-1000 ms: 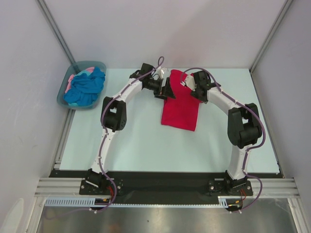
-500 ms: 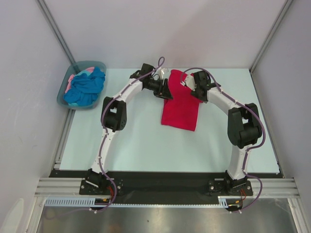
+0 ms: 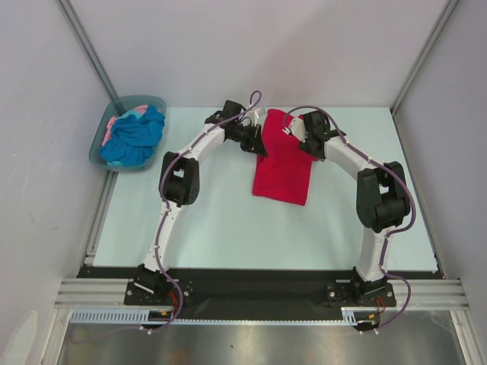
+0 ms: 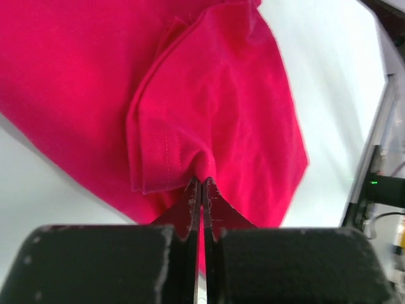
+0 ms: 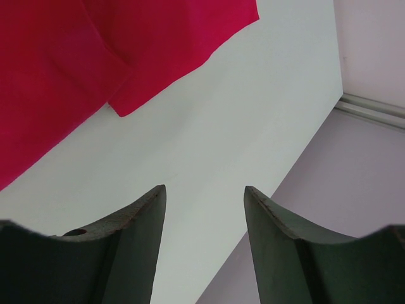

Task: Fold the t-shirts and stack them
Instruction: Fold the tshirt

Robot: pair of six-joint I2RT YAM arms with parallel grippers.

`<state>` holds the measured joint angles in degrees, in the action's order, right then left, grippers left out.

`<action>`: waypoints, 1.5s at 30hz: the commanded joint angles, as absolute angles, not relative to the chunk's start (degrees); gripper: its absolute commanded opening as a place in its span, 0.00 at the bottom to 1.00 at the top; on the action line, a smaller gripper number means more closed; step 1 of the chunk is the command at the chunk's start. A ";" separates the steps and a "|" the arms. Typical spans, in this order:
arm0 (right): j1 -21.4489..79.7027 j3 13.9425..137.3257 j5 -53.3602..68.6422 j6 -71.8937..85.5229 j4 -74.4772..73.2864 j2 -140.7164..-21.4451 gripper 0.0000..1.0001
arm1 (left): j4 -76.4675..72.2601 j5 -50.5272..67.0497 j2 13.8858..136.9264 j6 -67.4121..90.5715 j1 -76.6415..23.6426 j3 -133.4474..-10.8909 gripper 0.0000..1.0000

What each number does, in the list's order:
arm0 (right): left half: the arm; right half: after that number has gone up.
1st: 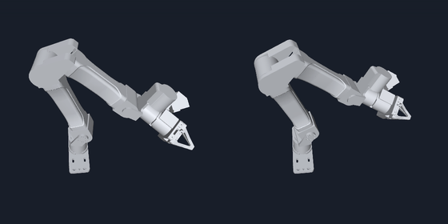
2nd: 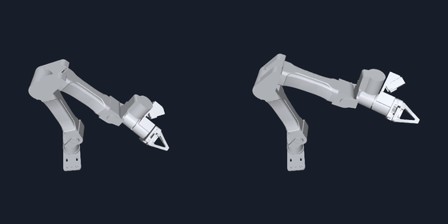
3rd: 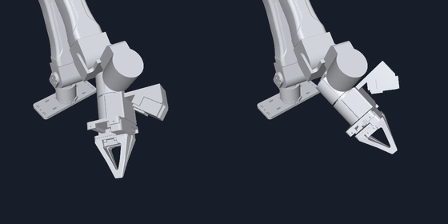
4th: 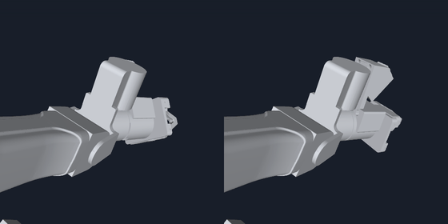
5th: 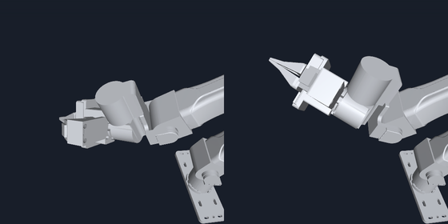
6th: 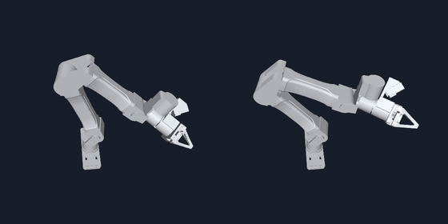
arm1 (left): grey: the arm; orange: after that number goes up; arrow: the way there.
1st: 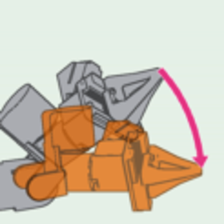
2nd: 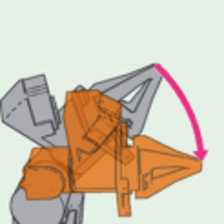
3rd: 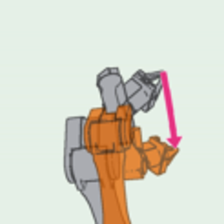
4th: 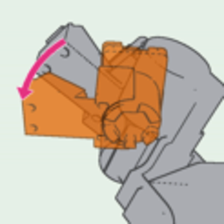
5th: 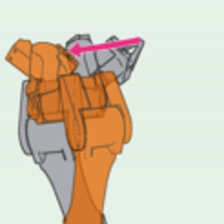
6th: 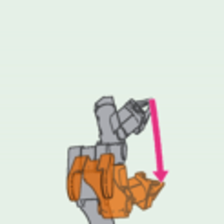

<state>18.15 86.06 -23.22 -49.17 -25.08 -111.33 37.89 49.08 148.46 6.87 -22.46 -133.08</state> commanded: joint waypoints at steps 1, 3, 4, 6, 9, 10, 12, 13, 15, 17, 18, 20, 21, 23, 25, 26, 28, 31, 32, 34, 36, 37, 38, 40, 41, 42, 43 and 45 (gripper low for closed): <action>18.37 87.36 -22.94 -48.78 -24.79 -109.77 0.58 | 36.74 46.51 145.73 1.42 -23.47 -133.42 0.00; 18.19 87.54 -22.77 -48.69 -25.13 -109.95 0.58 | 36.65 45.45 145.28 -1.39 -23.99 -133.33 0.00; 18.19 87.71 -22.68 -48.60 -25.05 -110.13 0.58 | 36.56 43.87 144.94 -3.15 -24.17 -133.42 0.00; 18.19 87.71 -22.59 -48.52 -25.31 -110.48 0.58 | 36.56 42.54 144.76 -4.56 -24.43 -133.94 0.00; 18.28 87.98 -22.41 -48.34 -25.49 -110.74 0.57 | 36.30 39.30 144.76 -7.02 -24.52 -135.26 0.00; 18.19 88.07 -22.41 -48.43 -25.58 -110.83 0.57 | 36.21 38.59 144.76 -7.73 -24.52 -135.87 0.00; 18.19 88.42 -22.24 -48.34 -25.84 -111.09 0.57 | 36.04 36.58 144.49 -9.40 -24.52 -136.23 0.00; 18.28 88.50 -22.24 -48.34 -25.84 -111.35 0.57 | 35.95 36.21 144.23 -10.01 -24.52 -136.40 0.00; 18.19 88.68 -22.24 -48.43 -25.84 -111.53 0.57 | 35.42 35.16 143.88 -10.98 -24.52 -136.23 0.00; 18.19 88.95 -22.06 -48.43 -25.93 -111.71 0.57 | 34.72 34.11 143.26 -11.60 -24.52 -136.14 0.00; 18.28 89.03 -22.06 -48.43 -25.93 -111.80 0.57 | 34.37 33.84 143.00 -11.78 -24.52 -136.14 0.00; 18.28 89.12 -21.80 -48.52 -25.84 -111.97 0.57 | 33.31 32.87 141.95 -11.95 -24.52 -135.88 0.00; 18.19 89.12 -21.80 -48.43 -25.84 -111.97 0.57 | 33.05 32.87 141.77 -11.95 -24.52 -135.88 0.00; 18.28 89.12 -21.53 -48.51 -25.75 -111.89 0.57 | 32.26 33.31 140.72 -11.52 -24.61 -135.88 0.00; 18.19 89.21 -21.36 -48.51 -25.49 -111.80 0.57 | 31.99 33.83 140.19 -11.34 -24.78 -136.14 0.00; 18.19 89.30 -21.27 -48.52 -25.31 -111.71 0.57 | 31.91 34.01 139.84 -11.25 -24.96 -136.23 0.00; 18.19 89.30 -21.18 -48.43 -25.14 -111.53 0.57 | 31.90 34.45 139.48 -11.08 -25.22 -136.23 0.00; 18.19 89.21 -20.83 -48.34 -25.31 -111.36 0.57 | 31.82 35.07 139.13 -11.25 -25.58 -135.97 0.00; 18.11 89.12 -20.74 -48.34 -25.40 -111.36 0.57 | 31.82 35.42 139.04 -11.34 -25.75 -135.88 0.00; 18.02 88.95 -20.65 -48.51 -25.40 -111.36 0.57 | 31.73 35.94 138.87 -11.60 -25.84 -135.62 0.00; 17.93 88.95 -20.57 -48.60 -25.23 -111.27 0.57 | 31.29 37.08 138.17 -11.78 -25.93 -135.00 0.01; 17.84 89.03 -20.57 -48.60 -25.14 -111.27 0.57 | 30.85 37.09 137.99 -12.30 -26.01 -133.96 0.00; 17.84 89.03 -20.65 -48.69 -25.22 -111.36 0.57 | 30.76 36.74 137.90 -12.65 -26.19 -133.68 0.00; 17.75 89.21 -20.48 -48.69 -25.22 -111.36 0.57 | 31.11 35.60 137.73 -13.53 -26.19 -132.46 0.00; 17.84 89.21 -20.48 -48.78 -25.22 -111.36 0.57 | 31.37 35.07 137.64 -13.88 -26.19 -131.93 0.00; 17.84 89.38 -20.48 -48.61 -25.31 -111.27 0.57 | 31.99 33.68 137.55 -14.41 -26.19 -131.40 0.00; 17.84 89.38 -20.48 -48.60 -25.31 -111.18 0.57 | 31.91 32.62 137.20 -15.28 -26.19 -129.74 0.00; 17.75 89.21 -20.39 -48.25 -25.58 -110.83 0.57 | 32.69 30.16 136.85 -16.25 -26.10 -128.15 0.00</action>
<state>17.98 86.83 -20.93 -49.12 -25.89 -111.92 33.15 33.19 141.78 -12.67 -25.93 -130.08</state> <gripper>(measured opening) 0.573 0.008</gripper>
